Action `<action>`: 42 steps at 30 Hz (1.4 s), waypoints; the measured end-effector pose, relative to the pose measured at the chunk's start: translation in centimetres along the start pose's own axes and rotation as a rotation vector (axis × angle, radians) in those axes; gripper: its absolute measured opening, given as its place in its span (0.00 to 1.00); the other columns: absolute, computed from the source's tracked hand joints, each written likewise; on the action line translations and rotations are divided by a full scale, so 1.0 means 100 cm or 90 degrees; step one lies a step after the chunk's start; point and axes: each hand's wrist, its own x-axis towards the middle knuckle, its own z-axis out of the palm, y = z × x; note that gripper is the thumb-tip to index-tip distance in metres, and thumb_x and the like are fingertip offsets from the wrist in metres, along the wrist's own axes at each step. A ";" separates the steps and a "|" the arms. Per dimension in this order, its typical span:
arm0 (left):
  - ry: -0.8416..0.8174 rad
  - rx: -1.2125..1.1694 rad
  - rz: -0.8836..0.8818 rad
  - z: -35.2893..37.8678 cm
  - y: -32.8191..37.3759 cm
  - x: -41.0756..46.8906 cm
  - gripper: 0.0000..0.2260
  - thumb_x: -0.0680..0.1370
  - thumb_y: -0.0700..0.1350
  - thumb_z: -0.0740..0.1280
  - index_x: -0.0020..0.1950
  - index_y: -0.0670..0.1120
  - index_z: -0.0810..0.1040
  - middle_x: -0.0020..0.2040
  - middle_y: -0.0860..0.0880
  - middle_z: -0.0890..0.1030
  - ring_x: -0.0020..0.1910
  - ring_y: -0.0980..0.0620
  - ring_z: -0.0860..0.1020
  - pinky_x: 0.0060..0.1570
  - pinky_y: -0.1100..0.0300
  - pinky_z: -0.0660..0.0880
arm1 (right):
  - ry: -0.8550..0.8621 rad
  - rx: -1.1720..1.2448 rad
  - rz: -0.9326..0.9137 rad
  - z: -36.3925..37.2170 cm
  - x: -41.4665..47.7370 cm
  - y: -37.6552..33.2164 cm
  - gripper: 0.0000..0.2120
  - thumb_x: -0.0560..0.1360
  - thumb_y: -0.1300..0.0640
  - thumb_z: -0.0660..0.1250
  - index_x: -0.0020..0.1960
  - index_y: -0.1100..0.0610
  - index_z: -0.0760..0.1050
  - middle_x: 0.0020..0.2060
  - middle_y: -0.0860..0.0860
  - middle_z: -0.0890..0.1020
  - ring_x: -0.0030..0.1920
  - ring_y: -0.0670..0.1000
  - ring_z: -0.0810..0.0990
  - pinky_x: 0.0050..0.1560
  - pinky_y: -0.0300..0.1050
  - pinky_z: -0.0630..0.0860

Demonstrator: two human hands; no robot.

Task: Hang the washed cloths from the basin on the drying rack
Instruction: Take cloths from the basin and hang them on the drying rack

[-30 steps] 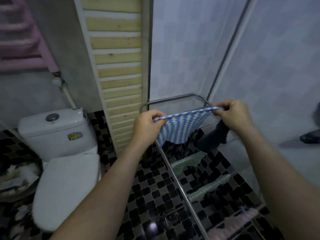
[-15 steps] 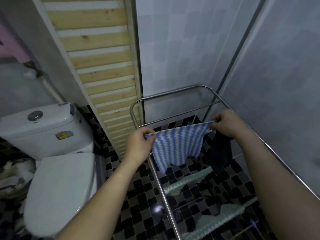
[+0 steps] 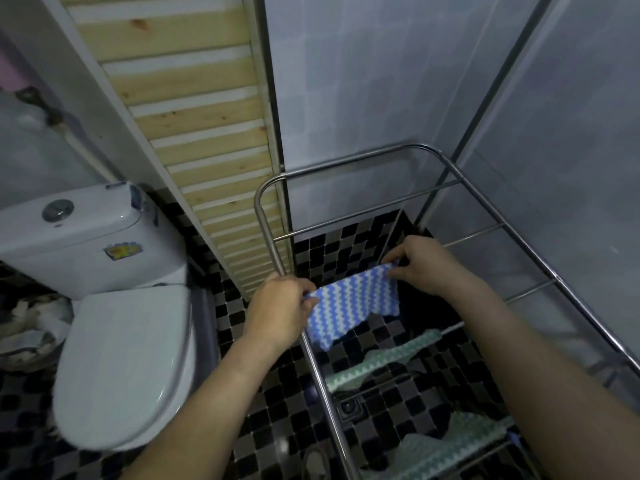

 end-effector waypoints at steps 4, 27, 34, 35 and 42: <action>0.031 -0.003 0.012 0.000 0.001 -0.002 0.06 0.75 0.48 0.71 0.51 0.51 0.81 0.48 0.51 0.82 0.49 0.53 0.72 0.44 0.62 0.64 | 0.018 -0.001 -0.055 -0.003 0.000 0.000 0.10 0.75 0.54 0.71 0.55 0.53 0.84 0.37 0.39 0.72 0.46 0.46 0.77 0.48 0.40 0.68; -0.058 -0.428 0.071 -0.052 0.067 -0.013 0.14 0.78 0.50 0.67 0.64 0.55 0.77 0.59 0.59 0.79 0.57 0.66 0.75 0.56 0.75 0.68 | 0.134 0.286 -0.089 -0.102 -0.099 -0.043 0.13 0.74 0.61 0.70 0.56 0.48 0.79 0.40 0.46 0.84 0.44 0.45 0.82 0.48 0.40 0.77; -0.074 -0.612 0.124 -0.107 0.084 -0.031 0.04 0.77 0.45 0.69 0.42 0.49 0.80 0.36 0.52 0.81 0.36 0.53 0.80 0.38 0.60 0.75 | 0.064 0.564 -0.229 -0.119 -0.122 -0.087 0.15 0.71 0.63 0.72 0.57 0.52 0.81 0.42 0.56 0.83 0.44 0.52 0.81 0.50 0.50 0.77; -0.055 -0.647 0.127 -0.114 0.080 -0.036 0.05 0.76 0.42 0.69 0.41 0.47 0.79 0.33 0.53 0.80 0.32 0.55 0.78 0.35 0.63 0.74 | 0.060 0.557 -0.230 -0.118 -0.124 -0.092 0.16 0.71 0.63 0.73 0.57 0.51 0.81 0.43 0.56 0.82 0.45 0.52 0.80 0.50 0.50 0.76; 0.018 -0.699 0.142 -0.171 0.036 -0.073 0.07 0.73 0.35 0.71 0.39 0.44 0.76 0.29 0.56 0.77 0.29 0.61 0.73 0.33 0.71 0.70 | 0.052 0.260 -0.151 -0.111 -0.134 -0.125 0.04 0.71 0.61 0.74 0.46 0.56 0.85 0.38 0.52 0.86 0.39 0.48 0.82 0.45 0.50 0.78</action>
